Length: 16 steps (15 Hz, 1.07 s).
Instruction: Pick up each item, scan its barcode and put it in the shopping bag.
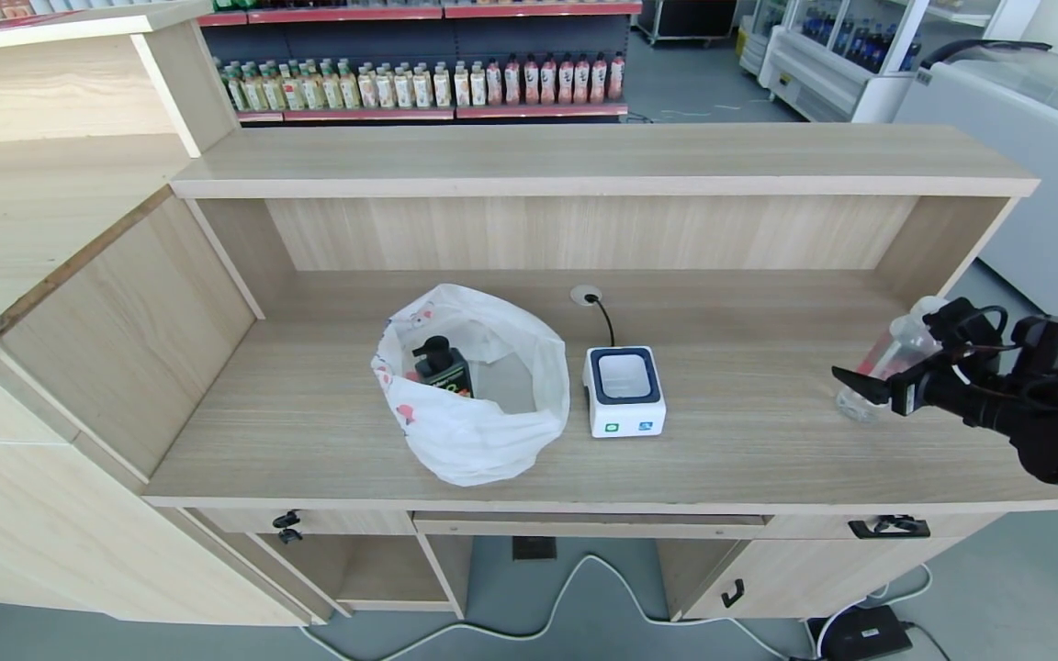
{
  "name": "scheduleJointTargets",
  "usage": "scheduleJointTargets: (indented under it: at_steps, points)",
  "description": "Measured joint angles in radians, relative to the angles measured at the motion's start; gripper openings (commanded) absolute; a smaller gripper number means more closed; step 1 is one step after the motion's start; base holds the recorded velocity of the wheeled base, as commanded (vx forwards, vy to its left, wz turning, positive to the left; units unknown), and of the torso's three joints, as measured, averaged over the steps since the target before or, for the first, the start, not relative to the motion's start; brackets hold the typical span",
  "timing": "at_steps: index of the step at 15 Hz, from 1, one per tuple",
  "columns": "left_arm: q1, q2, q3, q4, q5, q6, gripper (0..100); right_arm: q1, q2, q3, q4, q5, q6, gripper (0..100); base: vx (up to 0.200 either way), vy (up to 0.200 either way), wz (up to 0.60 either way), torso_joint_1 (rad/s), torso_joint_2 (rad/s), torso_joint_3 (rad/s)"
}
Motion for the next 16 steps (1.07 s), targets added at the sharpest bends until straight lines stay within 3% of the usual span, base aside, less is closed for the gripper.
scheduleJointTargets:
  at_steps: [11, 16]
  points:
    - [0.000, 0.000, 0.000, 0.000, 0.000, 0.000, 100, -0.015, 0.036, -0.043, -0.009, 0.000, 0.002, 0, 0.000, 0.000, 0.00, 0.000, 0.00, 0.000]
    - [0.000, 0.000, 0.000, 0.000, 0.000, 0.000, 100, -0.018, -0.004, -0.039, 0.000, 0.000, 0.103, 0, 0.000, 0.000, 0.00, 0.000, 0.00, 0.000]
